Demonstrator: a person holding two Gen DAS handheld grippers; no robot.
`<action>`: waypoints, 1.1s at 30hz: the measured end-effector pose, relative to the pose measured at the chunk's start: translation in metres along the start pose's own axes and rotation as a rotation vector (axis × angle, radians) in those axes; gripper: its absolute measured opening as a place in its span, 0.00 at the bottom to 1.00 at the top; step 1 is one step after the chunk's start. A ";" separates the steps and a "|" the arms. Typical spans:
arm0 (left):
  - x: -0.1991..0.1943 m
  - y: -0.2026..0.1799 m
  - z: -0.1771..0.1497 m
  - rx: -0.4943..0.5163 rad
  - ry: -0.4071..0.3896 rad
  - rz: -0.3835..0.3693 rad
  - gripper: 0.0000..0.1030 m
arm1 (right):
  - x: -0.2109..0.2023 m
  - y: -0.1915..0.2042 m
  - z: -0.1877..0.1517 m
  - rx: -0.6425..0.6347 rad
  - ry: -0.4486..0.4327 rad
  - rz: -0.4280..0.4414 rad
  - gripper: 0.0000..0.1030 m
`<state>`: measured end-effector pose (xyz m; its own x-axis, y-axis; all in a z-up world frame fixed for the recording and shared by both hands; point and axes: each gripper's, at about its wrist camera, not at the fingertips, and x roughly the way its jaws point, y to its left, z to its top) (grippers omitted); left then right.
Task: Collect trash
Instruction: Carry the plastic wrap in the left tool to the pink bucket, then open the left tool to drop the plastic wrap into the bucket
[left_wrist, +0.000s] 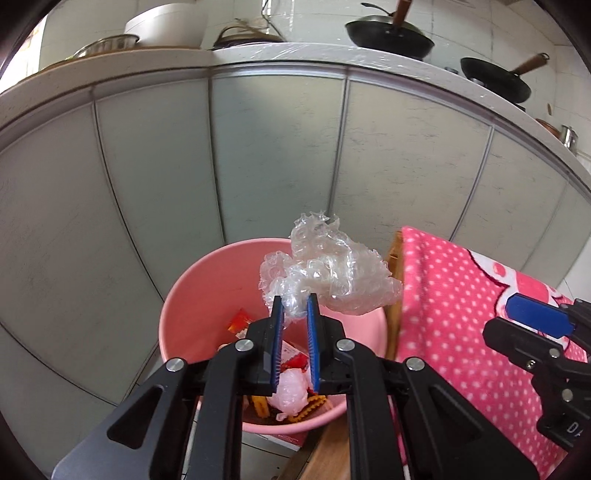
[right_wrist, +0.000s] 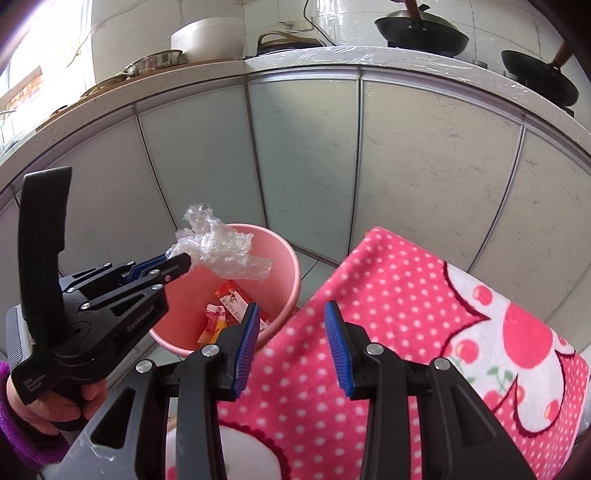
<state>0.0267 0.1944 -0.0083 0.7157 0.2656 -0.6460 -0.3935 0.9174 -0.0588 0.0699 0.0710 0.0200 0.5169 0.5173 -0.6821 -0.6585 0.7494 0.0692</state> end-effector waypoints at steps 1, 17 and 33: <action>0.002 0.002 0.000 -0.007 0.004 -0.003 0.15 | 0.001 0.001 0.000 0.001 0.003 0.002 0.35; 0.001 0.007 0.001 -0.063 0.017 -0.010 0.31 | 0.005 0.010 -0.004 -0.026 0.005 -0.025 0.35; -0.014 0.001 -0.001 -0.060 0.026 0.004 0.31 | 0.007 0.007 -0.007 0.010 0.022 -0.048 0.35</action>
<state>0.0161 0.1917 -0.0002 0.6986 0.2610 -0.6662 -0.4310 0.8967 -0.1007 0.0649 0.0766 0.0104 0.5354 0.4719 -0.7004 -0.6282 0.7768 0.0432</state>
